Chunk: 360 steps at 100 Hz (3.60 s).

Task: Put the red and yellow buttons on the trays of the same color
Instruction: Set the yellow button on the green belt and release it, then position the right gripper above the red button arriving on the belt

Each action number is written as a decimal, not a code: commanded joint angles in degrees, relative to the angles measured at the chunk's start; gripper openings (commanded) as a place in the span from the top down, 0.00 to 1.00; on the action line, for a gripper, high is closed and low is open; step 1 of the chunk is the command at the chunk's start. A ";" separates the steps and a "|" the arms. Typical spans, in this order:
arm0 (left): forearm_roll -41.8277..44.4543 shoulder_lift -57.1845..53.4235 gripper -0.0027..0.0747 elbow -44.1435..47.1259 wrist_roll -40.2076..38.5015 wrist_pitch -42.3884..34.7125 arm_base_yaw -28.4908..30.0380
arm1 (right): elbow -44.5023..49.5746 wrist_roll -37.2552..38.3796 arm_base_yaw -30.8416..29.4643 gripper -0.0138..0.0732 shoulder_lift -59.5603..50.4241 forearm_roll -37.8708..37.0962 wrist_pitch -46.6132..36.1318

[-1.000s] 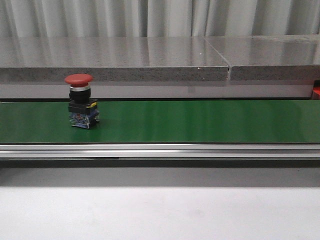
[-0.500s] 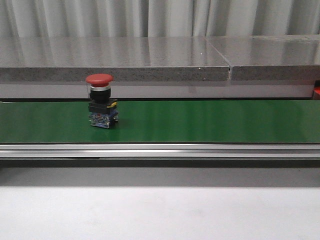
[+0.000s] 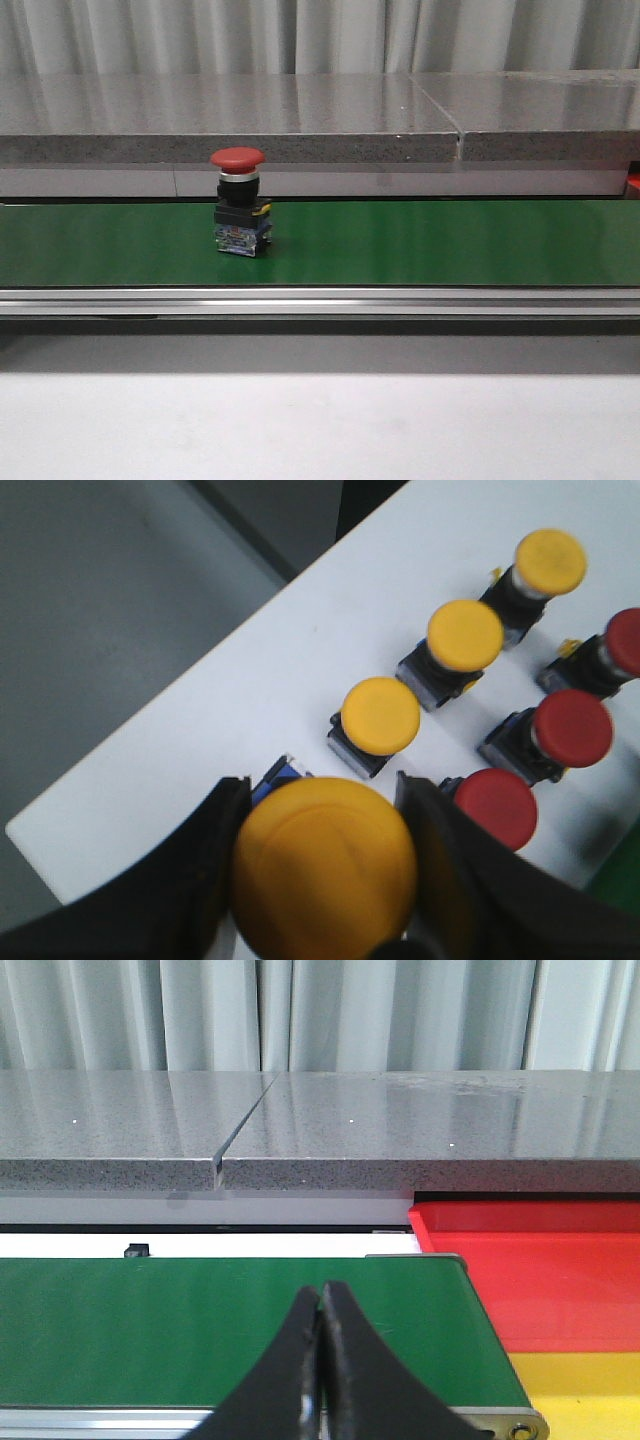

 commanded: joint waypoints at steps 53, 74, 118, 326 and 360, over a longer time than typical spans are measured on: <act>-0.07 -0.84 0.99 -7.88 3.95 0.20 -22.20 | -0.83 -0.11 0.07 0.92 -1.04 -0.55 -4.67; -0.24 8.26 0.99 -13.45 3.95 3.51 -27.20 | -0.83 -0.11 0.07 0.92 -1.04 -0.55 -4.67; -3.26 17.47 0.99 -17.29 7.00 7.89 -29.75 | -0.83 -0.11 0.07 0.92 -1.04 -0.55 -4.67; -2.76 -39.38 0.41 16.65 11.32 -9.15 -41.31 | -0.83 -0.11 0.07 0.92 -1.04 -0.55 -4.83; -2.76 -52.73 0.97 24.39 11.34 -9.15 -41.31 | -2.91 -0.11 0.07 0.92 -1.04 3.60 -4.55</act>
